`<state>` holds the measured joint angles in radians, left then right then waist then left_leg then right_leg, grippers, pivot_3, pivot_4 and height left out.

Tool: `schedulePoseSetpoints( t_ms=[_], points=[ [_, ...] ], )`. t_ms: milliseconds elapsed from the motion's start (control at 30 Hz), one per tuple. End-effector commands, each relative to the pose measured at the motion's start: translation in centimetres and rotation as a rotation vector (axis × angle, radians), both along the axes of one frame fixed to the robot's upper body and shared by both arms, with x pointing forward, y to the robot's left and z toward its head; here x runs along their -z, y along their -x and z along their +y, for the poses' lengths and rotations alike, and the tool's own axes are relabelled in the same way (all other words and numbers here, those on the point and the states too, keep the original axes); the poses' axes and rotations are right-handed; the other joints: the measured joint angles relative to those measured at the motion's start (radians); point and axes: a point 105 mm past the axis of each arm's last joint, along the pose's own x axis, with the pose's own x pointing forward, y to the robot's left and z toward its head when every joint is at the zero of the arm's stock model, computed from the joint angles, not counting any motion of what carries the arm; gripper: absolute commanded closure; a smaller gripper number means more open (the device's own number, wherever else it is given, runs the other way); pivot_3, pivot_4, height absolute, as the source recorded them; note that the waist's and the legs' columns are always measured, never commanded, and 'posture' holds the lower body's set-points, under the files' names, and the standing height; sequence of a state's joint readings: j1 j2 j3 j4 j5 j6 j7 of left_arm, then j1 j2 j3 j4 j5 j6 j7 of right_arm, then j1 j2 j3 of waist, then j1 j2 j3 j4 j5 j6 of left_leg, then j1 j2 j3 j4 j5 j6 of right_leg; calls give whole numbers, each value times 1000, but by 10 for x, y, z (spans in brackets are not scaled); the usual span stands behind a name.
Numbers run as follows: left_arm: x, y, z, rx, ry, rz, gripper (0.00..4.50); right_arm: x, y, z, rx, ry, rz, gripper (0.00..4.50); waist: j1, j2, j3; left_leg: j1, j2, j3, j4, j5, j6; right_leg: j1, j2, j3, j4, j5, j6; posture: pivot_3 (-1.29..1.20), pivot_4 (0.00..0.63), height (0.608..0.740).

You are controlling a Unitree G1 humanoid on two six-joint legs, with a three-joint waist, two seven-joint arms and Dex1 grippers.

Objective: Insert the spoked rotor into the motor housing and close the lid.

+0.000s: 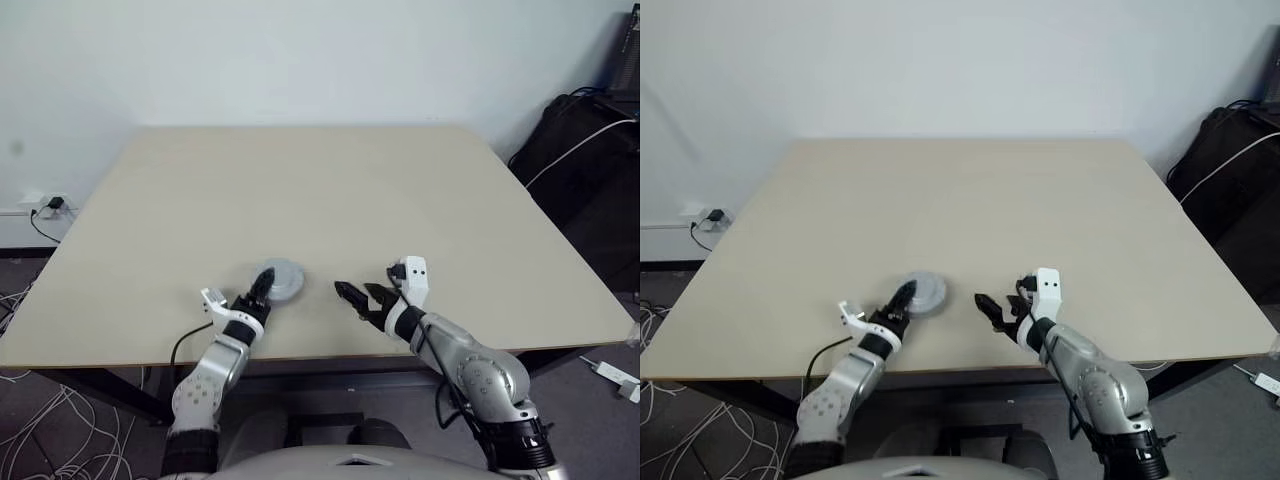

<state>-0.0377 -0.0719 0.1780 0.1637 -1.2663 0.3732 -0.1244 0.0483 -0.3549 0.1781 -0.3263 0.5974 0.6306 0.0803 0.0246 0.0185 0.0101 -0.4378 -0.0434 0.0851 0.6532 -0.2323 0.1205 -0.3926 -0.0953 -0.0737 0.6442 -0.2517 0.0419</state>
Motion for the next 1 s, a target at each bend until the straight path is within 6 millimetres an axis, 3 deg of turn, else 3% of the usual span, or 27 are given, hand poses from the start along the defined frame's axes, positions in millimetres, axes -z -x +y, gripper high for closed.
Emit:
schedulePoseSetpoints(
  t_ms=[33,433,667,833,1000],
  points=[
    [-21,-30,-1,-90,37,-58,2360,-12,0,5,-44,106,-174,0,2,-2,-1,0,0,0,0,0,0,0,0,0,0,0,0,0,0,740],
    [-18,-99,24,-175,-75,49,2361,4,13,3,-46,162,-170,0,10,-16,6,0,0,0,9,0,0,5,2,0,-1,7,10,0,0,740],
    [-22,-113,33,-224,-140,74,2361,6,14,2,-37,168,-162,0,3,-16,6,0,0,1,7,1,-1,4,3,0,-1,9,13,0,0,740],
    [-7,-110,36,-246,-179,153,2361,8,15,4,-41,170,-156,0,3,-16,6,1,0,1,6,1,-2,4,3,0,-1,9,13,0,0,740],
    [6,-102,44,-272,-212,214,705,9,15,6,-48,171,-150,0,0,-17,6,5,0,2,5,1,-3,7,3,1,-1,9,13,0,0,740]
  ],
)
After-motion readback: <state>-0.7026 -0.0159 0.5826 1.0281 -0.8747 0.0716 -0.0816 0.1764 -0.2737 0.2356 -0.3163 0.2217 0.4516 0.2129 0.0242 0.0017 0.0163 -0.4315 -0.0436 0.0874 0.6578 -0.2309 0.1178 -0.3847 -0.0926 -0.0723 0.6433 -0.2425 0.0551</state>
